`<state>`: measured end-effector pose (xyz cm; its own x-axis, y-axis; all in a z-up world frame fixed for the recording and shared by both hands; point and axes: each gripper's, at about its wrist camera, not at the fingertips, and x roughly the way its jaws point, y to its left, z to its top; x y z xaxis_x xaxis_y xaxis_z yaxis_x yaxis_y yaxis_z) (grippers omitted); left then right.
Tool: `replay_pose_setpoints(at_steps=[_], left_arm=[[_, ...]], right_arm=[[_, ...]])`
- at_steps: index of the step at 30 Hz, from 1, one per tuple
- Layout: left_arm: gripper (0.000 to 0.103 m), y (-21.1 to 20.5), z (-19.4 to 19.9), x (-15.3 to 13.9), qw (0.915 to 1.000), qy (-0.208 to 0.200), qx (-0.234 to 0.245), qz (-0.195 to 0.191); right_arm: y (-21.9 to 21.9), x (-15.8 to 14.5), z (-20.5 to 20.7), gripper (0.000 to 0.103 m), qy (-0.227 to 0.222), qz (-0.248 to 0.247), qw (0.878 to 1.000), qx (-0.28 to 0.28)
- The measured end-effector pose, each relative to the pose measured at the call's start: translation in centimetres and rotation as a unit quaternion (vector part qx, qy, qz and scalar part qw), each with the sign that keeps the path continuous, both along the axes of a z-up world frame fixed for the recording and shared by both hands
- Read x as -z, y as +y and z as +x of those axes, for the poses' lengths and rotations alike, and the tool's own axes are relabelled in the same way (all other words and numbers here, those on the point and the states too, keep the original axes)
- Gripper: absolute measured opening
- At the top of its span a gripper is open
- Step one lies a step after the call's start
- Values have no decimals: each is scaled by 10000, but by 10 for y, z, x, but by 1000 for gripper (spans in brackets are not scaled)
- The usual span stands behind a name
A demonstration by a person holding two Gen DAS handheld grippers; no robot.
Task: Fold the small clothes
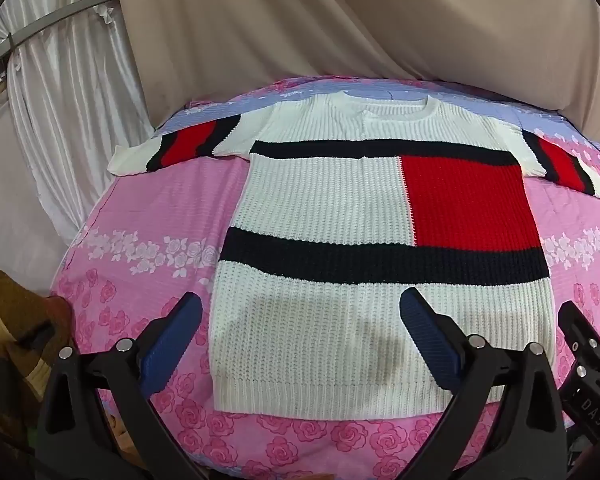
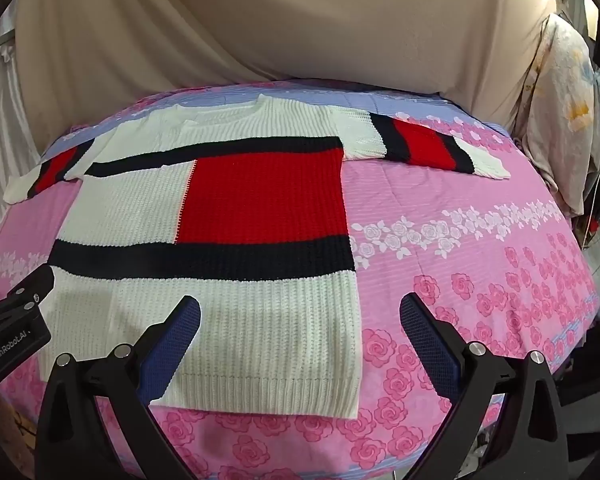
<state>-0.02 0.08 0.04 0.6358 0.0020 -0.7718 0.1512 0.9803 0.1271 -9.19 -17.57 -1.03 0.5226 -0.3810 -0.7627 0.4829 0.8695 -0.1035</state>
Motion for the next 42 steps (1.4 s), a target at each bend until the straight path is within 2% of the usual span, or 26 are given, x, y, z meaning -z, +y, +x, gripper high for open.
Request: replay_pose_setpoints(at_steps=[7, 8, 17, 42], left_arm=[[97, 3, -5, -2, 9999, -36, -100, -17], [97, -3, 3, 0, 10000, 50, 68, 31], [97, 2, 0, 2, 9999, 19, 28, 112], [97, 2, -4, 3, 9998, 13, -66, 160]], right_arm=[[1, 0, -4, 98, 32, 22, 10000, -3], [0, 1, -5, 98, 41, 39, 10000, -3], [14, -2, 3, 98, 63, -12, 9999, -134], [12, -3, 1, 98, 36, -90, 9997, -210]])
